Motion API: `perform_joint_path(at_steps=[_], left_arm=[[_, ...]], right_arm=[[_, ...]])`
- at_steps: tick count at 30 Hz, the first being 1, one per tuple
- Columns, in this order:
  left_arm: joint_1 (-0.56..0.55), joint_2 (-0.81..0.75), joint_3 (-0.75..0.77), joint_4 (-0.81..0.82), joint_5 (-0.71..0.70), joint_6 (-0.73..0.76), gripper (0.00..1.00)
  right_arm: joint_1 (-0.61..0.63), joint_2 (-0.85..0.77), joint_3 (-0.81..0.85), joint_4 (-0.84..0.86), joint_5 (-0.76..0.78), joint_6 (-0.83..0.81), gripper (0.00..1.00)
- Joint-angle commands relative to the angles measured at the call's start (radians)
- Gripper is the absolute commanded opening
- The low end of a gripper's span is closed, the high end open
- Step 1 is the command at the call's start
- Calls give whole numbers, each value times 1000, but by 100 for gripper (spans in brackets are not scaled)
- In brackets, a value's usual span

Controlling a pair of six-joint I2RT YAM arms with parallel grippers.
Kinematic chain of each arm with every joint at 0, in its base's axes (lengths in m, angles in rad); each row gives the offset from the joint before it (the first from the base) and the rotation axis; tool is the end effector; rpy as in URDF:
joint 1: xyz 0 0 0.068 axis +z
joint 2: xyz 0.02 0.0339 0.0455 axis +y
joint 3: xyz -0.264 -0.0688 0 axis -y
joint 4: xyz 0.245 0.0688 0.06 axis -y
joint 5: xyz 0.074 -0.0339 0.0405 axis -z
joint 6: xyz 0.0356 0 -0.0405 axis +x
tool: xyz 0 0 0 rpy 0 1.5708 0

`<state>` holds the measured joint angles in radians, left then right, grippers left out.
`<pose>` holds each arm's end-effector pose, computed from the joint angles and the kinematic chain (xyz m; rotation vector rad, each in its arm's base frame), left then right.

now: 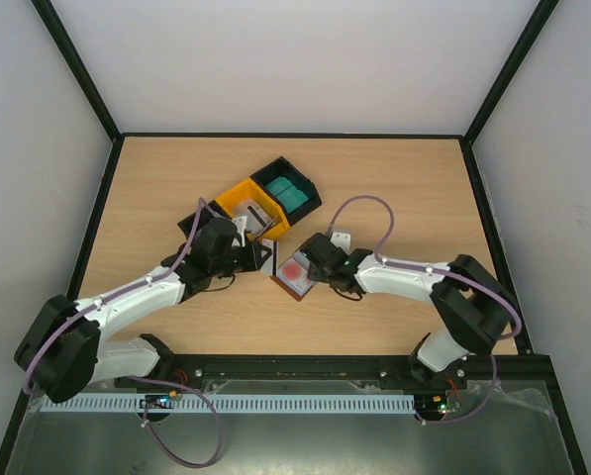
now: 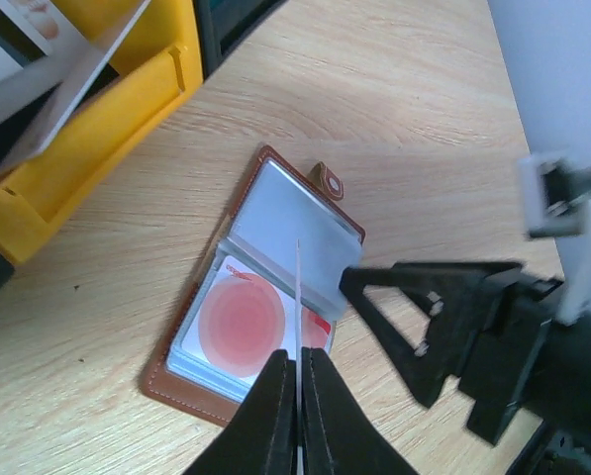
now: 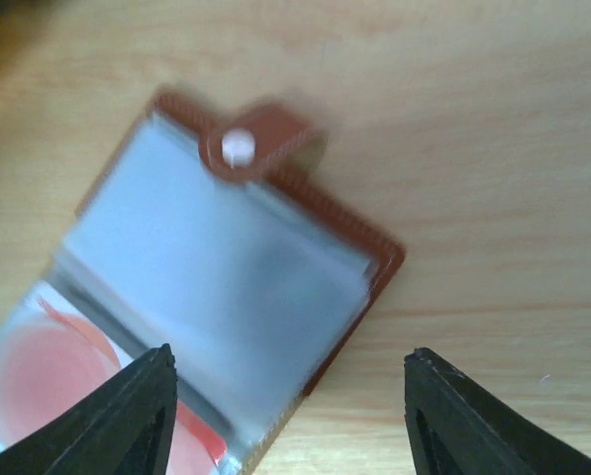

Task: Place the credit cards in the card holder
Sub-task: Adjust the card holder at the center of the board.

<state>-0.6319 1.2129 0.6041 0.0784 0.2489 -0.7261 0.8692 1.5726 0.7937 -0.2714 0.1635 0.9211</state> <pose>0.2017 -0.1585 0.2150 0.0555 2.2724 -1.0364 0.1924 0.2187 0.1534 0.1271 2.6585 0.4165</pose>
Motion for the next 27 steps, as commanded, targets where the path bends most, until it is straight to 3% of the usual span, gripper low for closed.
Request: perform_joint_path(at_steps=[1,9,14,20,27], left_arm=[[-39,30,-11,60,-37,-24,5],[-120,103,-47,204,-117,-186,3],[-167,159,-102,344,-180,-346,3],[-197,221,-94,371,-249,-428,3],[-197,263,-97,393,-270,-464,3]], right_arm=[[-55,-65,53,-28,151,-75,62],[-183,104,115,129,-5,-311,67],[-191,107,75,159,-137,-300,67],[-190,110,15,172,-234,-267,66],[-188,58,-99,167,-352,-187,56]])
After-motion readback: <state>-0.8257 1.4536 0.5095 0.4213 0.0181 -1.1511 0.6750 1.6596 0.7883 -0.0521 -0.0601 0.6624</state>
